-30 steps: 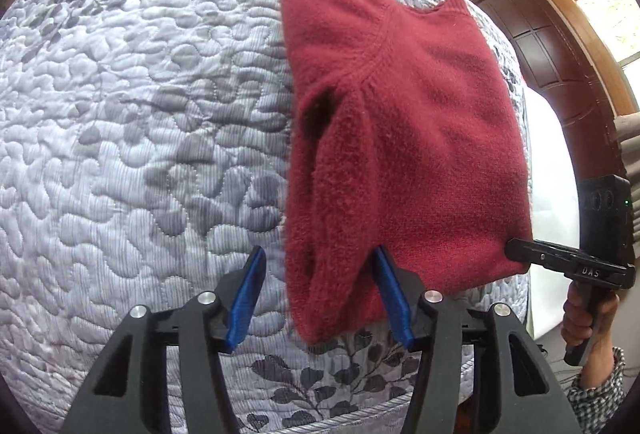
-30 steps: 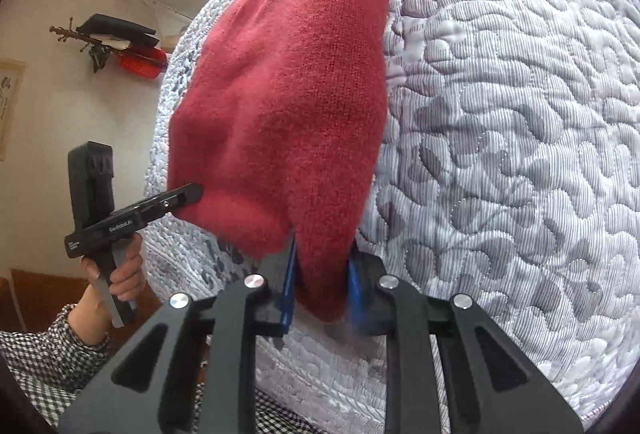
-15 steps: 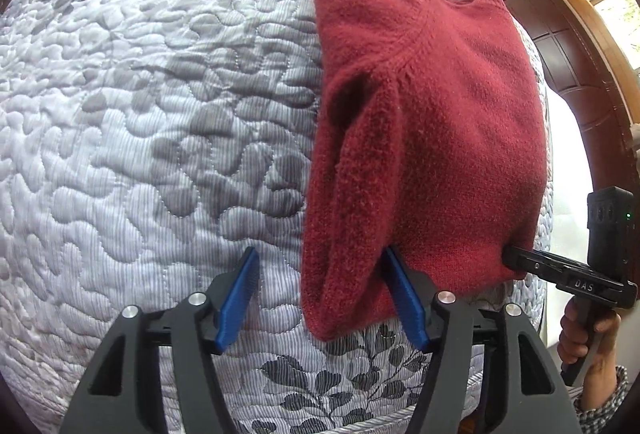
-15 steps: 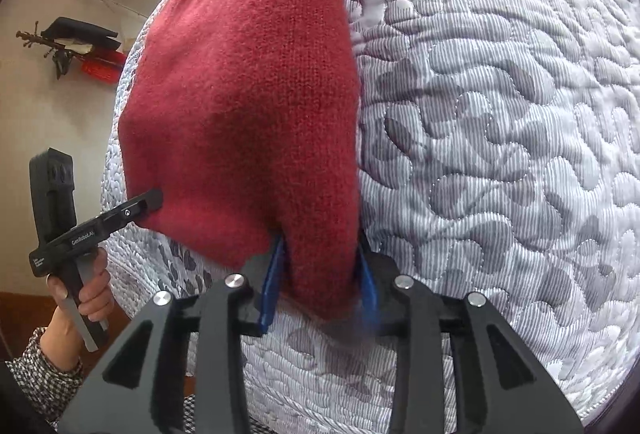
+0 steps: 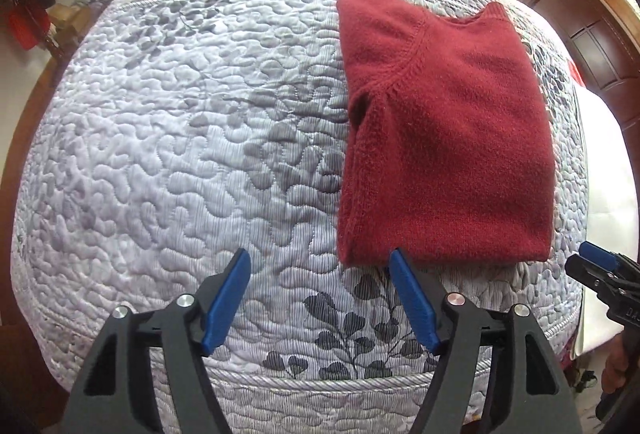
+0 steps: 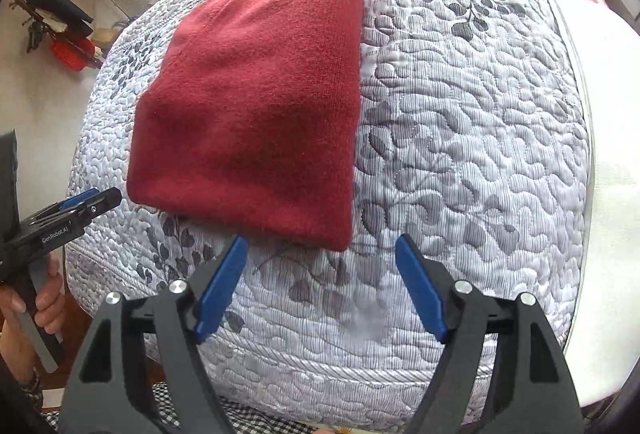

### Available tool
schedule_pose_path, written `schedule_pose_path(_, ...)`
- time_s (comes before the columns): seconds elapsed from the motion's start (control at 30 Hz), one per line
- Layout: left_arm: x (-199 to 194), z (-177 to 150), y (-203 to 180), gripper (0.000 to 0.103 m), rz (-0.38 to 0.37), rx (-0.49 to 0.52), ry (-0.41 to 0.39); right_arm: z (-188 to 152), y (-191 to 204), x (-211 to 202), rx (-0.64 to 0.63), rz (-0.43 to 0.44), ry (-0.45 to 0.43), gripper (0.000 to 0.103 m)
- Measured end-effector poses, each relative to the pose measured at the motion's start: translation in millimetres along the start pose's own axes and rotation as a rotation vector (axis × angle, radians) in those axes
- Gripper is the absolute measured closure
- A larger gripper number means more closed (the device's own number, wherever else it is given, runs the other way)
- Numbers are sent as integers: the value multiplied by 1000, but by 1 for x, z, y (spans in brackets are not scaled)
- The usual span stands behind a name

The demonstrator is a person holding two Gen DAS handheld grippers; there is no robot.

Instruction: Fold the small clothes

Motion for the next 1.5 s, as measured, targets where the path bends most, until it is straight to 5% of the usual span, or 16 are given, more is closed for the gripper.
schedule_pose_path(0.3,-30,-14,-9,21,74,13,-12,-15,16,-29,-5,-54,-23,9)
schedule_pose_path(0.93,-101,-26,-44,15,50,32,-62,-25,29,-98,49,-76,-81,8)
schedule_pose_path(1.5,-115,-31,-50,15,70,66,-68,-27,34,-107,68,-106,-84,8)
Point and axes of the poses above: each gripper's, at about its wrist camera, not at the fingertips, and x roughly the way its jaws point, y to its left, z to its top, the point moved 8 cm from there along x, roughly the way its jaws point, and after that the axes turned 12 degrees about -z, right-handed, at the moved point
